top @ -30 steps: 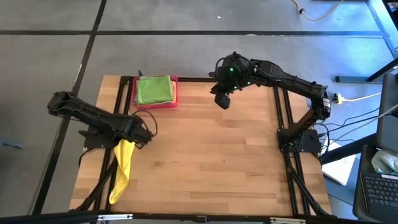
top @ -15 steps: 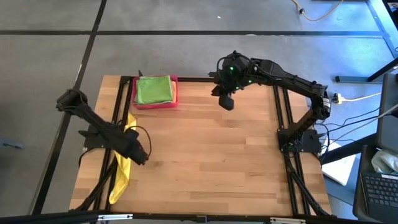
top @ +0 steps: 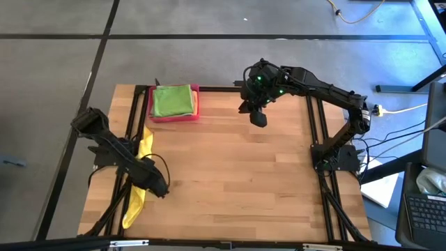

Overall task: Fold microfiber towels
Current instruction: Fold the yellow microfiber towel

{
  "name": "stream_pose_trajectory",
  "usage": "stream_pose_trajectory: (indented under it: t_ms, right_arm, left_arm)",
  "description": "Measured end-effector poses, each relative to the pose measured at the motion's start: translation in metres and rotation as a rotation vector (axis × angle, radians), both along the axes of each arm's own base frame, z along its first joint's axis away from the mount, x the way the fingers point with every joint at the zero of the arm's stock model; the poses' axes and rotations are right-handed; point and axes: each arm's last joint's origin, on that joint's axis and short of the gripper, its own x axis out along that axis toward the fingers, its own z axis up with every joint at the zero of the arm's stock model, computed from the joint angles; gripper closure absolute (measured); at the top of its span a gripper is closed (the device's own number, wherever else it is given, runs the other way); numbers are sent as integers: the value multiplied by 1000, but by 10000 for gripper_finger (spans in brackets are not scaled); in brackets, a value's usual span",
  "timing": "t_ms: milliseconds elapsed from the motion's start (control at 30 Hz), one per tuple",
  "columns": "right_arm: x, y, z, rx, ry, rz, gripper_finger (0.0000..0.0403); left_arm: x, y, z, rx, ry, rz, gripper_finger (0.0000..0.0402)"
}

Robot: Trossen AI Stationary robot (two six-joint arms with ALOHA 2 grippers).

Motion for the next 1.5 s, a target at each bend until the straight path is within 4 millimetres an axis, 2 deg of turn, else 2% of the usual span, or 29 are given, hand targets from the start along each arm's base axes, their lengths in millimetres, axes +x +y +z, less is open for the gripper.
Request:
stream_pose_trajectory:
  t_ms: [300,500,1133,1300,1400,1500]
  right_arm:
    - [-4,3,-3,50,36,60,334]
    - [-4,3,-3,49,36,59,334]
    - [1,2,1,60,-19,20,334]
    - [3,0,2,42,-39,2,334]
    - [-1,0,6,16,-34,-55,334]
    - [-13,2,19,4,-83,-64,334]
  left_arm:
    - [13,-12,-20,-43,-64,4,296]
    - [14,-16,-30,-87,8,-49,289]
    - [12,-14,-31,-107,13,-147,291]
    - [17,-18,-27,-98,-22,-155,291]
    - [22,-21,-24,-93,-49,-132,291]
    - [24,-23,-22,-103,-55,-129,291]
